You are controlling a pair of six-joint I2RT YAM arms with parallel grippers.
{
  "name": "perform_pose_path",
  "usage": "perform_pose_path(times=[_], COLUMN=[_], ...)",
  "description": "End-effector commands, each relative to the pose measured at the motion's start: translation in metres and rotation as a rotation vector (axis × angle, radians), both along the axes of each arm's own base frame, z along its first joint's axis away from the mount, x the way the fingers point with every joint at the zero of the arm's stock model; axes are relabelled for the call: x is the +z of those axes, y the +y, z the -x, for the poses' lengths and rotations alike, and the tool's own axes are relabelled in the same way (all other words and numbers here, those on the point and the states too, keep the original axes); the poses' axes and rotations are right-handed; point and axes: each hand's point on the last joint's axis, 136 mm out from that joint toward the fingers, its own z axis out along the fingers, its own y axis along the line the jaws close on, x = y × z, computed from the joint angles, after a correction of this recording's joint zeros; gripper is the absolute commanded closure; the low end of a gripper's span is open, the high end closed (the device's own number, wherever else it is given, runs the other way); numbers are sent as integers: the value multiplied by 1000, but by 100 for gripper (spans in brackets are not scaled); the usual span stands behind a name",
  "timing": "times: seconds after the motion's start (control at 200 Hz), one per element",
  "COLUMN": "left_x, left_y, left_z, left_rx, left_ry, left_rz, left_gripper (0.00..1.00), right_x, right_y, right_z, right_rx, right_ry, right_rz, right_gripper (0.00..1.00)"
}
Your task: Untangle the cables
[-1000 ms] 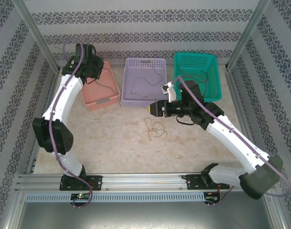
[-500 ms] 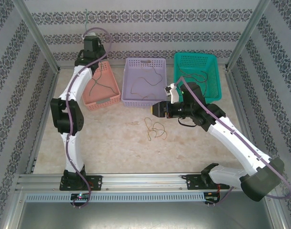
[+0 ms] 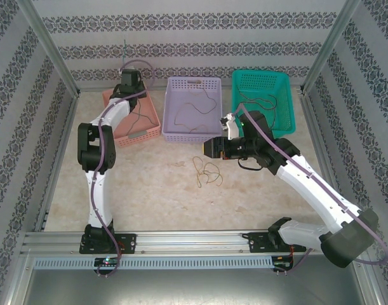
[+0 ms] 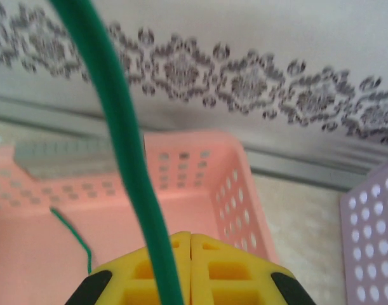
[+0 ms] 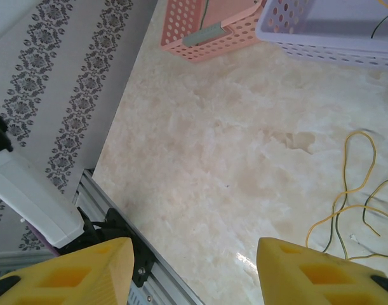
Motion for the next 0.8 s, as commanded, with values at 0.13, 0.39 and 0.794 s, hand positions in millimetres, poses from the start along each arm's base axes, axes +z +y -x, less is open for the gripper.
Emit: perform_pose_path(times=[0.13, 0.39, 0.794], left_x=[25, 2, -54], left_y=[-10, -7, -16], left_z=[23, 39, 59], left_rx=[89, 165, 220], left_ry=[-42, 48, 290], left_rz=[205, 337, 532], left_gripper=[100, 100, 97], right_x=[-1, -3, 0], right_y=[3, 2, 1], right_z=[-8, 1, 9], right_rx=[-6, -3, 3], right_ry=[4, 6, -5], right_rz=[-16, -16, -16], right_gripper=[46, 47, 47])
